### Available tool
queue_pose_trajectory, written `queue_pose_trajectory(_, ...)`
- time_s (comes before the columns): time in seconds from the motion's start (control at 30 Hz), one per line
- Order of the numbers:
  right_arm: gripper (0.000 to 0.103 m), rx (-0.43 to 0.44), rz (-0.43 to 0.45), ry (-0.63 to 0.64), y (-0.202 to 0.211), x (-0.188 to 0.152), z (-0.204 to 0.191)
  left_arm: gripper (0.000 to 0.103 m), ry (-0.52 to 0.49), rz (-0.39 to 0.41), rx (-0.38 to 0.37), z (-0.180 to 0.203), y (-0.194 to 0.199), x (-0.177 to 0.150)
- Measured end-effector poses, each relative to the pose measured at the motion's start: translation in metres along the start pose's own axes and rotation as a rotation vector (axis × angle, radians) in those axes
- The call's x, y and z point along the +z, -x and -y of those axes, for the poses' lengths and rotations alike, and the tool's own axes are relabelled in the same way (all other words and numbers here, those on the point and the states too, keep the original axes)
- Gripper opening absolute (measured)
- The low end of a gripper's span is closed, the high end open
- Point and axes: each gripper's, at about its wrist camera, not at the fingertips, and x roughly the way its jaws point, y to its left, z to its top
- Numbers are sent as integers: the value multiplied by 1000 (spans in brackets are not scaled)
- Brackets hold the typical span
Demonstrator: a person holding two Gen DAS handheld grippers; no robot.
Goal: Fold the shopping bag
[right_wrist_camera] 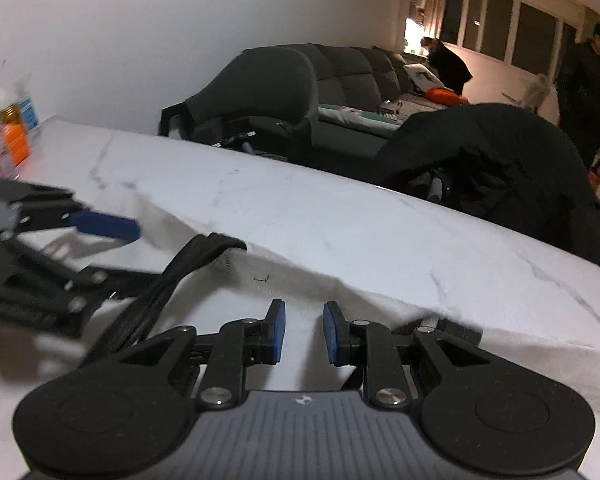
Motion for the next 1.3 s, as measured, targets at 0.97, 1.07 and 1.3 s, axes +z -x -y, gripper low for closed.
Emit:
queue_pose_trajectory(0.97, 22, 75, 55, -72, -1, -1, 24, 4, 469, -33, -283, -24, -60, 25)
queue_pose_trajectory(1.07, 22, 90, 52, -106, 10, -6, 44, 0, 469, -25, -273, -26, -68, 16)
queue_pose_trajectory(1.3, 21, 58, 4, 13, 33, -24, 56, 2, 403, 17, -233, -16, -66, 17)
